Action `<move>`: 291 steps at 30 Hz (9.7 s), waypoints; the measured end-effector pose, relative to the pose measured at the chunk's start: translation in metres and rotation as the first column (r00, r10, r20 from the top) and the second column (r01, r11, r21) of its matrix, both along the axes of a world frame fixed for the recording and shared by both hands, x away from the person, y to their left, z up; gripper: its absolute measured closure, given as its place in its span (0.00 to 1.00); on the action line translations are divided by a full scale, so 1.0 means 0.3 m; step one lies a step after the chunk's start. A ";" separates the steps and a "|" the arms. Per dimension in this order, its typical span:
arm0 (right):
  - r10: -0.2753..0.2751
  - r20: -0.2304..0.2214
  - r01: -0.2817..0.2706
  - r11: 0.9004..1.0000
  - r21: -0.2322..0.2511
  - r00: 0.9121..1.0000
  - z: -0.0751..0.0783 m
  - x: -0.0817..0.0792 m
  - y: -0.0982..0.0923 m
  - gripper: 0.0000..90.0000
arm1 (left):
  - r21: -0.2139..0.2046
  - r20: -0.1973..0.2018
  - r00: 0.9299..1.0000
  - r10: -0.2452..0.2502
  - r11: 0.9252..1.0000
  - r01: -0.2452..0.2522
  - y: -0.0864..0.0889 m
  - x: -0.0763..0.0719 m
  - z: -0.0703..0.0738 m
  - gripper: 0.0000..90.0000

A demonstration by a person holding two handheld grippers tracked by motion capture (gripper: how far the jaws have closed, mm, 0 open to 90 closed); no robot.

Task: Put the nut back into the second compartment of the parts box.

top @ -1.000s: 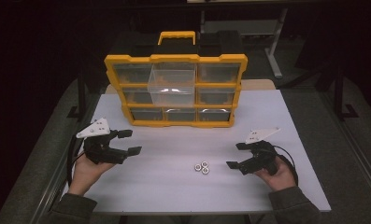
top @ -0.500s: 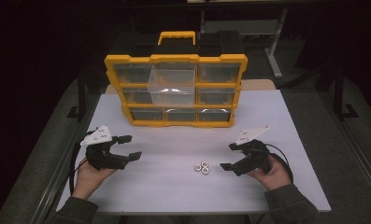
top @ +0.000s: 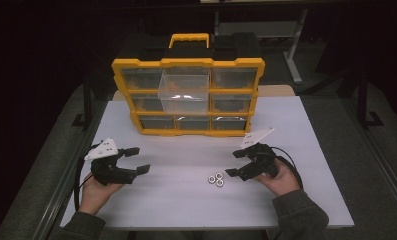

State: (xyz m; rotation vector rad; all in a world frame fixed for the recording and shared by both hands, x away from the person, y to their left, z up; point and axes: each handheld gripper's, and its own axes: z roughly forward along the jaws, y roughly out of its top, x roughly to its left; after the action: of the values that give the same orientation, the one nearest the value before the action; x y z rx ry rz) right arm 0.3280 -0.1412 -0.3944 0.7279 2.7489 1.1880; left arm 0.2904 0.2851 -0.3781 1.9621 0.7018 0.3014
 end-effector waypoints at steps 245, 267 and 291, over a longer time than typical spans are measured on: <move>0.059 0.012 -0.059 0.998 -0.034 0.998 0.336 0.134 0.020 0.55 | -0.003 -0.012 0.998 -0.056 0.998 0.056 0.016 -0.001 0.002 0.24; 0.090 -0.067 -0.096 0.991 -0.091 0.994 0.049 0.081 0.117 0.52 | 0.009 -0.021 0.998 -0.066 0.998 0.066 0.011 0.000 -0.004 0.24; 0.158 -0.088 -0.170 0.974 -0.152 0.983 -0.124 0.053 0.225 0.64 | 0.004 -0.016 0.998 -0.062 0.998 0.062 0.012 0.000 -0.003 0.24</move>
State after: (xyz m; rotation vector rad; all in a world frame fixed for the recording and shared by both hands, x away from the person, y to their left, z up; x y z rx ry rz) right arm 0.3438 -0.0738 -0.4315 0.5484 2.9740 0.9691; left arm 0.2903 0.2888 -0.3789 1.9887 0.6488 0.2504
